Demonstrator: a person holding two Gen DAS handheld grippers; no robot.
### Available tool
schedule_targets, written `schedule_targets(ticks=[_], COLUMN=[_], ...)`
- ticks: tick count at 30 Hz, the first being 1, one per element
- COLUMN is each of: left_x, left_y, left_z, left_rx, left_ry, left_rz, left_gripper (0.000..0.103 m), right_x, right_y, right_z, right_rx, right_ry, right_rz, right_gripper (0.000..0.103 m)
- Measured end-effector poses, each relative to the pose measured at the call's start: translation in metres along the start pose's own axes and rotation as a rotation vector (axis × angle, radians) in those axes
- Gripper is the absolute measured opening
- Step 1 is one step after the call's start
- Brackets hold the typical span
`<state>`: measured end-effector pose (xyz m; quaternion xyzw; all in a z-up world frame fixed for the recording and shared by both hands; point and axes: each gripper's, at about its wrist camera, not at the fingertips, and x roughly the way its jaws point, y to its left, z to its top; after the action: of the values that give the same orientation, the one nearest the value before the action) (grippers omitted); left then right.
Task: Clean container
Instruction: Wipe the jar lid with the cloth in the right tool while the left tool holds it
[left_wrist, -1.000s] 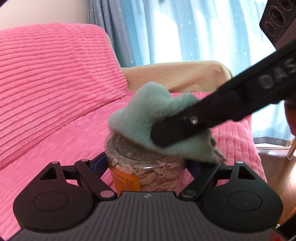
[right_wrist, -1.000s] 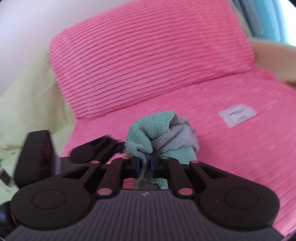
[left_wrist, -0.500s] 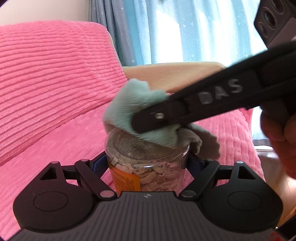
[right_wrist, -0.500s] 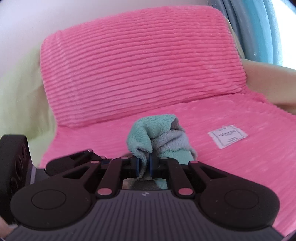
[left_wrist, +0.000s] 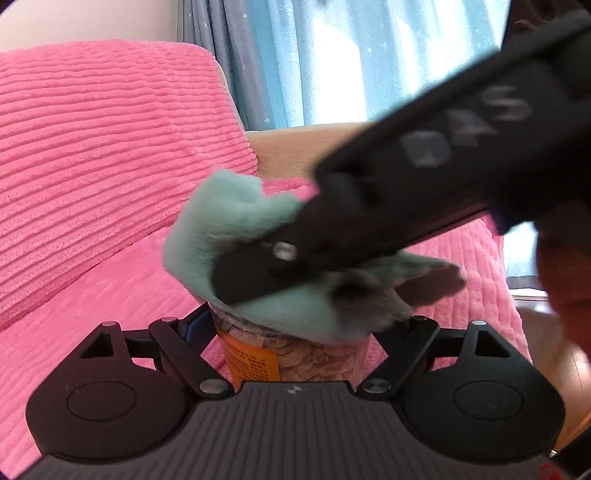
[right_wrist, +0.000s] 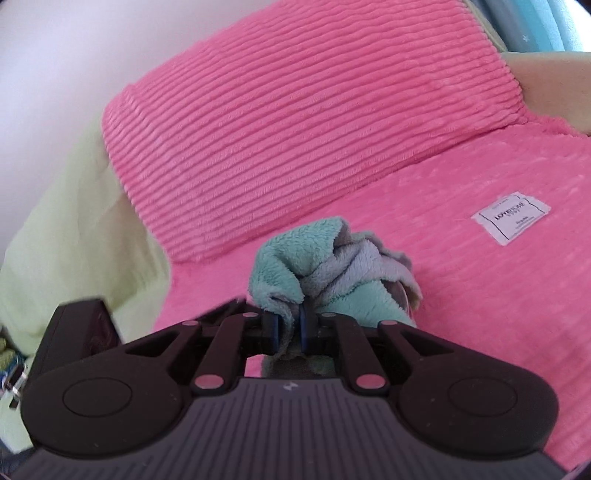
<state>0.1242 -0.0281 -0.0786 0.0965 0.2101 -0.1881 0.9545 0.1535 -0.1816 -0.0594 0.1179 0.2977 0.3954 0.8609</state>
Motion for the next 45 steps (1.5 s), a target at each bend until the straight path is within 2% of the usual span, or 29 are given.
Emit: schedule_targets(ticks=[6,10,13,19,27,29,34,37,39,45], left_x=[0.0,-0.001,-0.002,-0.003,-0.001,0.003,0.003,0.001,0.0,-0.002], left_y=[-0.001,0.002,0.002,0.0,-0.001,0.003,0.004,0.003,0.003,0.003], left_z=[0.001,0.0,0.0,0.001,0.001,0.002,0.003,0.003,0.002,0.003], left_rx=[-0.002,-0.032,-0.03,-0.006,0.006,-0.006,-0.004,-0.001,-0.003,-0.012], left_ry=[0.001,-0.004,-0.005,-0.003,-0.009,-0.008,-0.004,-0.003,-0.005,-0.005], left_rz=[-0.005,-0.016,-0.018,-0.011,-0.005,-0.008,-0.011,-0.009,-0.01,-0.014], left_gripper=[0.085,0.085,0.085,0.085,0.085,0.085,0.085,0.085,0.085,0.085], right_x=[0.0,-0.007,-0.013,-0.025,-0.025,-0.026,-0.021,-0.012,-0.008,-0.015], right_y=[0.004,0.006,0.007,-0.009,0.004,0.004,-0.004,-0.005,-0.001,0.004], right_z=[0.002,0.002,0.002,0.001,-0.002,-0.002,-0.004,-0.005,-0.006,-0.006], right_rx=[-0.088,-0.159,-0.156,-0.039,-0.138,-0.127,0.004,0.033,0.002,-0.091], right_ry=[-0.079,-0.074,-0.052,-0.054,-0.058,-0.038,-0.005,-0.015,-0.034,-0.12], right_rz=[-0.138,-0.196,-0.188,-0.126,-0.188,-0.167,-0.029,-0.002,-0.027,-0.178], right_gripper=[0.006,0.006,0.007,0.007,0.007,0.008,0.008,0.007,0.007,0.007])
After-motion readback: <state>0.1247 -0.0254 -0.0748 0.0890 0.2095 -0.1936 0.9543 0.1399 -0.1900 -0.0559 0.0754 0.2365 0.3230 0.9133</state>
